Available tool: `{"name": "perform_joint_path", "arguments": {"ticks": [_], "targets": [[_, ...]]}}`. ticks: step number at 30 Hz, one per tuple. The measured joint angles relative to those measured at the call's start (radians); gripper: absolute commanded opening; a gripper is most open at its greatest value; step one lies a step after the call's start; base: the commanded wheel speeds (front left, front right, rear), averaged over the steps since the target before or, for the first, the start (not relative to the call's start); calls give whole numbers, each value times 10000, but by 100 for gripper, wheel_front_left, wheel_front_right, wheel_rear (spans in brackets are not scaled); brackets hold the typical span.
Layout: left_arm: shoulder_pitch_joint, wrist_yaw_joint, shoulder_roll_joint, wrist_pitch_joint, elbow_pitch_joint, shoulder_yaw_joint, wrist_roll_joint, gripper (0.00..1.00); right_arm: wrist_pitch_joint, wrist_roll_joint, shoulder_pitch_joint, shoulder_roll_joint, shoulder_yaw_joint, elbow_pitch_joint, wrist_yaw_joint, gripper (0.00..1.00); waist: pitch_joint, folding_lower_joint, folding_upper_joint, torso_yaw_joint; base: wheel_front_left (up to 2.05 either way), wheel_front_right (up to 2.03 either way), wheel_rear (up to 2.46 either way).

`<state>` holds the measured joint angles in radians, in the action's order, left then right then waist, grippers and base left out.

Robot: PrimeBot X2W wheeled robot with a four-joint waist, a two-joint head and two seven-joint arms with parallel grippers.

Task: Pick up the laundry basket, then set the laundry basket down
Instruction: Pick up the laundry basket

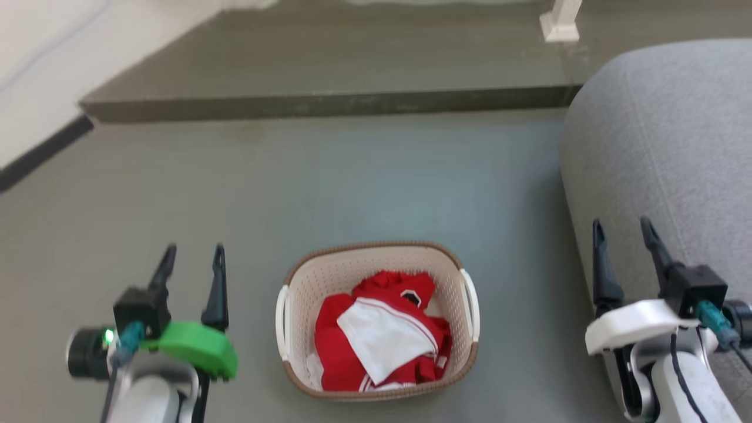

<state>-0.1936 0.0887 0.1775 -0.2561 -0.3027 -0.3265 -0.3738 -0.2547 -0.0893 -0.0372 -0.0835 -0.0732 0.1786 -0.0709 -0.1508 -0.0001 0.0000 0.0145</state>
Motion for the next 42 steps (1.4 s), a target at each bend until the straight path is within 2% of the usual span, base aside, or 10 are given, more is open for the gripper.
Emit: {"name": "perform_joint_path", "arguments": {"ticks": [8,18,42], "targets": [[1564,44,-6,0,499,21,-2,100,0,-353,857,176,-25,-63,123,100,1049,0,0,90,0,0,0],[2500,100,-10,0,1315,25,-2,100,2,-441,1563,222,-318,-276,355,100,1801,0,0,211,0,0,0],[3549,253,-6,63,2424,301,192,100,2,-443,1949,230,-368,-587,353,100,1851,0,0,369,0,0,0]]}}
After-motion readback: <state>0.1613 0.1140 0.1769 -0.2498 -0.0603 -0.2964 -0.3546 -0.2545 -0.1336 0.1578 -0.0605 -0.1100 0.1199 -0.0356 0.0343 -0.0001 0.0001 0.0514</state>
